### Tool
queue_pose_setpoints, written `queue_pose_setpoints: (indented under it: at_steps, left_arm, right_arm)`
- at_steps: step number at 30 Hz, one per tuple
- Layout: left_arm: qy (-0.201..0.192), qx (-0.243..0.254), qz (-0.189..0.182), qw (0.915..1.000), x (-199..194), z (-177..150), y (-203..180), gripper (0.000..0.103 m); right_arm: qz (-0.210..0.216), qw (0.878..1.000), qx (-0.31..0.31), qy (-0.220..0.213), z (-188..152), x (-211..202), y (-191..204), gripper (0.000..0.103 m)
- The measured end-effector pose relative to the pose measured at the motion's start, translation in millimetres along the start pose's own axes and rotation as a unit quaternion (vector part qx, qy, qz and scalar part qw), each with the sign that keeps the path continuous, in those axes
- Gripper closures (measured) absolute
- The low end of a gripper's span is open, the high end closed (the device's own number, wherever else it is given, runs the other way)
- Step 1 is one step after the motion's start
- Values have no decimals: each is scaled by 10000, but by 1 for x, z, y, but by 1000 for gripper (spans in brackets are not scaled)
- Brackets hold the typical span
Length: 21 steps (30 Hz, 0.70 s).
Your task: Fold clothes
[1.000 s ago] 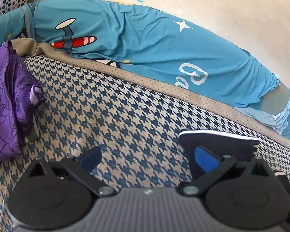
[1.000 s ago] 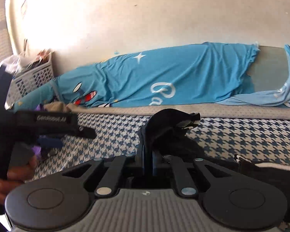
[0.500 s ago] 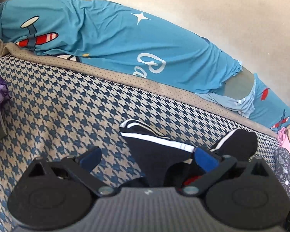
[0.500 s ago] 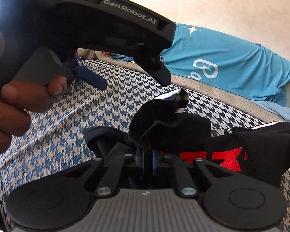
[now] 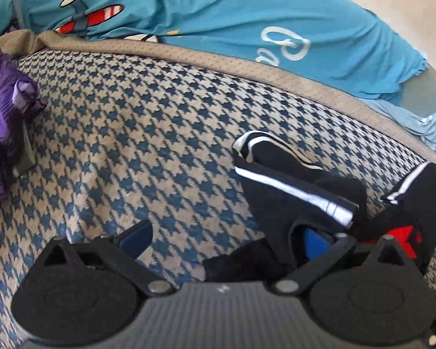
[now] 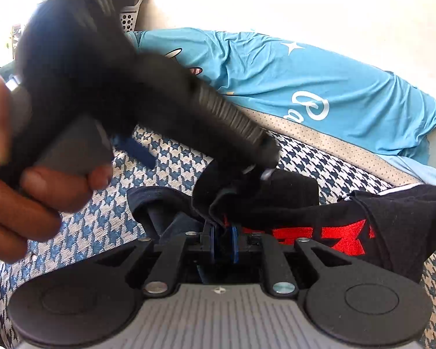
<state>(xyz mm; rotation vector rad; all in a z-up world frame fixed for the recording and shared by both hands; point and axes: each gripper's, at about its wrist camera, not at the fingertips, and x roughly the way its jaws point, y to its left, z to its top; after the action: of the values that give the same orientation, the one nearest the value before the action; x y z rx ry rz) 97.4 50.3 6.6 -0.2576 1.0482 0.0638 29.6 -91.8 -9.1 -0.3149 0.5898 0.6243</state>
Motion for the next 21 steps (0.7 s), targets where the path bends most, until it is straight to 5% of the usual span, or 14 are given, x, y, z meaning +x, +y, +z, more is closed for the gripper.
queue_pose_setpoints:
  at_steps: [8,15,21]
  left_arm:
    - [136,39,404,9991,10,-6,6,0]
    - [289,115,525,9981,19,-10,4,0]
    - [227,259,650,9973,20,-12,1,0]
  right_arm:
    - [208,9990,388,-120,9,-21,-28,68]
    - [-602,9925,1007,-356,15,-38,-79,58]
    - [-1519,9742,1644,-297,11,-43,-131,49]
